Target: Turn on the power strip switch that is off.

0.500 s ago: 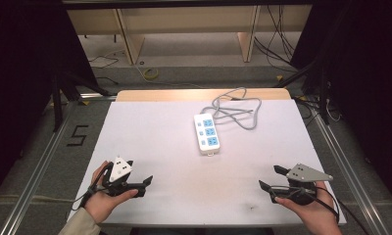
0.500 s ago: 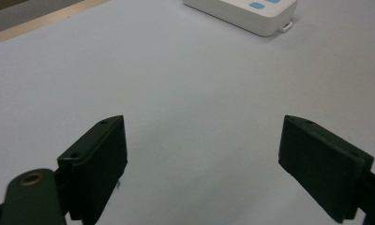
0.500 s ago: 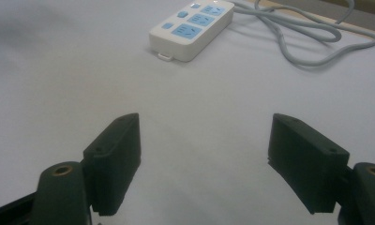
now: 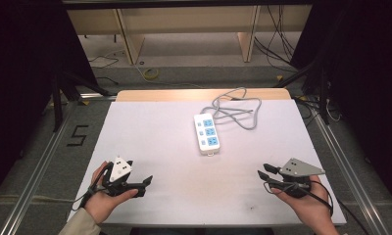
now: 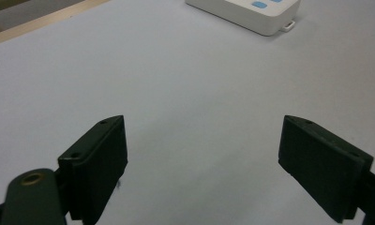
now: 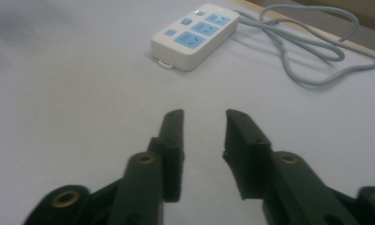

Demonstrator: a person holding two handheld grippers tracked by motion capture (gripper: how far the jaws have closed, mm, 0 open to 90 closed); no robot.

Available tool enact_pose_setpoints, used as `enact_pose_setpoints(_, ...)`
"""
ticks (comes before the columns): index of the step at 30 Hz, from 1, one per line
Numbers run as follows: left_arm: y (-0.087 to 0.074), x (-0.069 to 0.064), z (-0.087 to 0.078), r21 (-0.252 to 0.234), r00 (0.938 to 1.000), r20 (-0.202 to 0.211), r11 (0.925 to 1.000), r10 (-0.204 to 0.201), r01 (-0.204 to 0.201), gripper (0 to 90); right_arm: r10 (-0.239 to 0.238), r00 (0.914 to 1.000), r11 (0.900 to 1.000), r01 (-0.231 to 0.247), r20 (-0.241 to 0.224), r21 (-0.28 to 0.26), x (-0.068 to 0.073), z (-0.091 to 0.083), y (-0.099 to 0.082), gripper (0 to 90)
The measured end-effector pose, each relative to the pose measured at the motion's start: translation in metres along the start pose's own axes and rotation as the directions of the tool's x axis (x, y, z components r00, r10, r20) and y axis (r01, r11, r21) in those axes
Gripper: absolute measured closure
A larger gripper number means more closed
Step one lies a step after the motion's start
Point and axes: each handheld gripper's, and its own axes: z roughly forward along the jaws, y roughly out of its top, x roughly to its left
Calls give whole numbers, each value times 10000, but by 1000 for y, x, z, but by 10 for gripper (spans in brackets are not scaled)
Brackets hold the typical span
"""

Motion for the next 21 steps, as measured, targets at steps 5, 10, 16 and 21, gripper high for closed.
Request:
enact_pose_setpoints(5,1,-1,0,-16,10000,-23,10000,48,-48,155,-271,9996,9996,271,102,26,1,5,4,843)
enact_pose_setpoints(10,1,0,0,-14,10000,-48,10000,-45,45,156,-274,9992,9996,270,276,115,-1,9,11,900)
enact_pose_setpoints(16,0,1,1,1,10000,-54,10000,-49,49,156,-184,9996,9994,177,230,314,-3,22,20,900)
enact_pose_setpoints(21,0,1,1,47,9999,-46,9999,-117,117,156,-137,9998,9989,132,126,445,-5,33,25,900)
